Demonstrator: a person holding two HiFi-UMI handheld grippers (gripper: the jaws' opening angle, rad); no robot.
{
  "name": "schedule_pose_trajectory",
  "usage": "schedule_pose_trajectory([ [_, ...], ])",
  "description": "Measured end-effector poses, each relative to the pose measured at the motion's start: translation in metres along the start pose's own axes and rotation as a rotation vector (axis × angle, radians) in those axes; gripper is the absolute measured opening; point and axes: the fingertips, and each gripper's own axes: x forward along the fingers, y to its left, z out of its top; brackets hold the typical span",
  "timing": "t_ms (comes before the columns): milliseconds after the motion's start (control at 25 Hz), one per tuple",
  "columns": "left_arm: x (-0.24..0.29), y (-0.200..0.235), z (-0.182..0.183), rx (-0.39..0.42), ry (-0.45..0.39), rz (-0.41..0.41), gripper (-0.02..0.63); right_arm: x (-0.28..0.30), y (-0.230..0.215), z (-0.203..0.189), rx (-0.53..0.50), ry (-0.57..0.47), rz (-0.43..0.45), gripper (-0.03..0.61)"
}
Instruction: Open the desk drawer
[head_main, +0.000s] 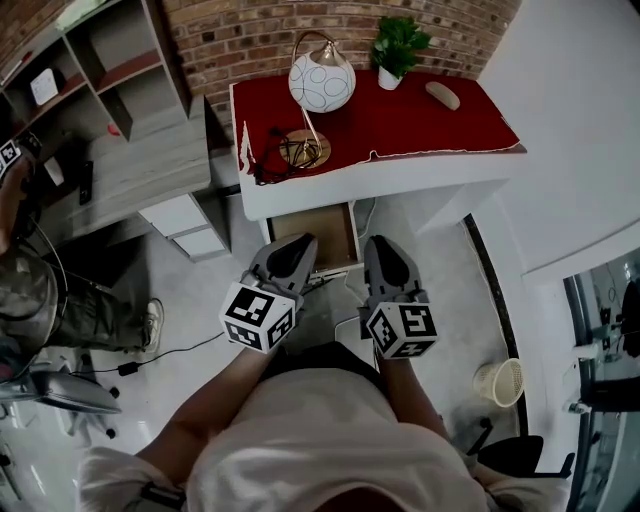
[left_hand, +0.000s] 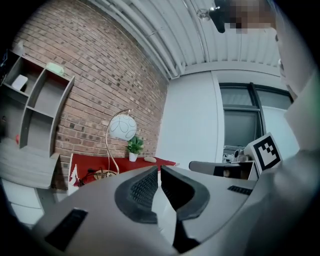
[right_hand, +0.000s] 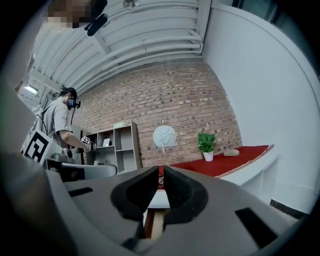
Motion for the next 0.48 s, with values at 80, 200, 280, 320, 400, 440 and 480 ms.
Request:
schedule_pose_trajectory([
  [80, -0.0008, -0.0029, -0.0026, -0.005, 0.004, -0.004, 0.011, -0.003, 0.0, -0.0016, 0.004, 0.003, -0.001, 0.043],
  [200, -0.0007, -0.0069, -0.0042, 0.002, -0.001, -0.014, 0.011, -0.0052, 0.0037, -0.0048, -0.001, 0.008, 0.013, 0.04],
  [280, -0.001, -0.0078, -0.0041, 0.008, -0.003, -0.016, 0.011, -0.0051, 0.0061, -0.0048, 0.001, 0.003, 0.021, 0.04],
  [320, -0.001, -0.0076, -0.0039, 0.008, -0.003, -0.016, 0.011, -0.0048, 0.0065, -0.0044, 0.001, 0.002, 0.021, 0.04],
  [400, -0.0008, -0.0061, -0.004, 0.005, -0.001, -0.012, 0.011, -0.0042, 0.0061, -0.0032, 0.002, 0.001, 0.019, 0.04],
  [440, -0.0008, -0.0053, -0.0042, 0.004, 0.0, -0.01, 0.011, -0.0041, 0.0055, -0.0032, 0.004, 0.002, 0.017, 0.04],
  [480, -0.0008, -0.0045, -0.0041, 0.005, 0.001, -0.007, 0.011, -0.0039, 0.0046, -0.004, 0.006, 0.003, 0.016, 0.04],
])
